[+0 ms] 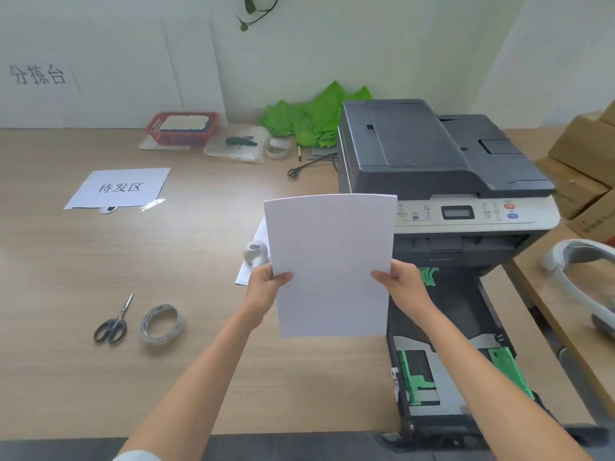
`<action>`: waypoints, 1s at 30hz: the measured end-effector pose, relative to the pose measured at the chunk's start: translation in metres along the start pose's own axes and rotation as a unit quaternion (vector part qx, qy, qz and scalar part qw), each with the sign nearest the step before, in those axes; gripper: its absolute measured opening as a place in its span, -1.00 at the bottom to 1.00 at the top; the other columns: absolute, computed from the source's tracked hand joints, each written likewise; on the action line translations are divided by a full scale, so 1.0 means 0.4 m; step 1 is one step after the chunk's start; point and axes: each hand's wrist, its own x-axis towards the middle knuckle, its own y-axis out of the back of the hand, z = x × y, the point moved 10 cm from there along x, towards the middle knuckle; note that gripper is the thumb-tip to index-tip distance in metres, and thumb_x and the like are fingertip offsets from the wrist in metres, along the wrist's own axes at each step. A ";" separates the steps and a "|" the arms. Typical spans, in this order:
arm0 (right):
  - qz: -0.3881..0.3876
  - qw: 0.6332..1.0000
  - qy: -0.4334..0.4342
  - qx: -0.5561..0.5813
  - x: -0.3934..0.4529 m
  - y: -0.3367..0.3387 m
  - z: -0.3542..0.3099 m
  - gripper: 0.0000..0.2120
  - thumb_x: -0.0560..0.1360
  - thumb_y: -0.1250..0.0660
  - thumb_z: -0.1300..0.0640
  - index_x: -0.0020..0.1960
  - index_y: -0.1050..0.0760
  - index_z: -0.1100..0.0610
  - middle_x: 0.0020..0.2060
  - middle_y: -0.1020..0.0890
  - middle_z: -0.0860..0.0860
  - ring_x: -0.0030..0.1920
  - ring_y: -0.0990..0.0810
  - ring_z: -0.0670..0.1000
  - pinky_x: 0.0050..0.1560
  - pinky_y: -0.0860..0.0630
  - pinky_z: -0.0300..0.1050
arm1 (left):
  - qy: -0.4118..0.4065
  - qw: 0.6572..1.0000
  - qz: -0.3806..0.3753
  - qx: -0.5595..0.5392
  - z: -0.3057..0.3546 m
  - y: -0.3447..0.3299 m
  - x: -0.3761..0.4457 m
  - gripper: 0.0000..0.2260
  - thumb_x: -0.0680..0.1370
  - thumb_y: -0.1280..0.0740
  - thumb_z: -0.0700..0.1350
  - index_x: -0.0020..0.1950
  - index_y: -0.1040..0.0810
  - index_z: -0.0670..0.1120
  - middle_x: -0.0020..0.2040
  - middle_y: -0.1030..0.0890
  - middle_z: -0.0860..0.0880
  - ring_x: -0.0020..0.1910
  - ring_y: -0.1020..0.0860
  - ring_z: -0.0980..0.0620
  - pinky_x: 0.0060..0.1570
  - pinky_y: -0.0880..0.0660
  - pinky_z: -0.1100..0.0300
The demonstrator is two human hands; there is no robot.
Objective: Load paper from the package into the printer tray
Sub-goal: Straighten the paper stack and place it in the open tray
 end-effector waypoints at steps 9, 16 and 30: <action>0.037 0.997 0.010 0.060 -0.049 0.321 0.021 -0.85 0.47 -0.34 0.28 0.03 -0.59 0.18 -0.16 -0.65 -0.07 -0.24 -0.63 -0.26 -0.30 -0.54 -0.43 | -0.023 0.993 -0.119 0.017 0.125 -0.276 -0.045 -0.79 0.57 -0.22 -0.26 -0.02 -0.62 -0.04 -0.16 -0.71 0.13 -0.12 -0.67 0.13 -0.10 -0.59 0.27; 0.014 0.997 -0.015 0.075 -0.076 0.548 0.159 -0.81 0.46 -0.35 0.29 0.08 -0.57 0.24 -0.06 -0.65 0.05 -0.17 -0.66 -0.14 -0.09 -0.62 -0.19 | -0.017 0.994 -0.105 0.016 0.129 -0.532 -0.102 -0.78 0.59 -0.17 -0.29 0.01 -0.59 -0.08 -0.22 -0.72 0.15 -0.19 -0.67 0.18 -0.14 -0.61 0.28; -0.079 0.990 -0.076 0.092 -0.110 0.625 0.318 -0.75 0.48 -0.32 0.31 0.15 -0.49 0.32 0.02 -0.62 0.14 -0.14 -0.63 0.00 -0.15 -0.62 -0.27 | 0.010 0.999 0.016 0.026 0.068 -0.620 -0.150 -0.88 0.47 -0.37 -0.30 -0.12 -0.63 -0.10 -0.34 -0.71 0.10 -0.34 -0.66 0.15 -0.30 -0.59 0.29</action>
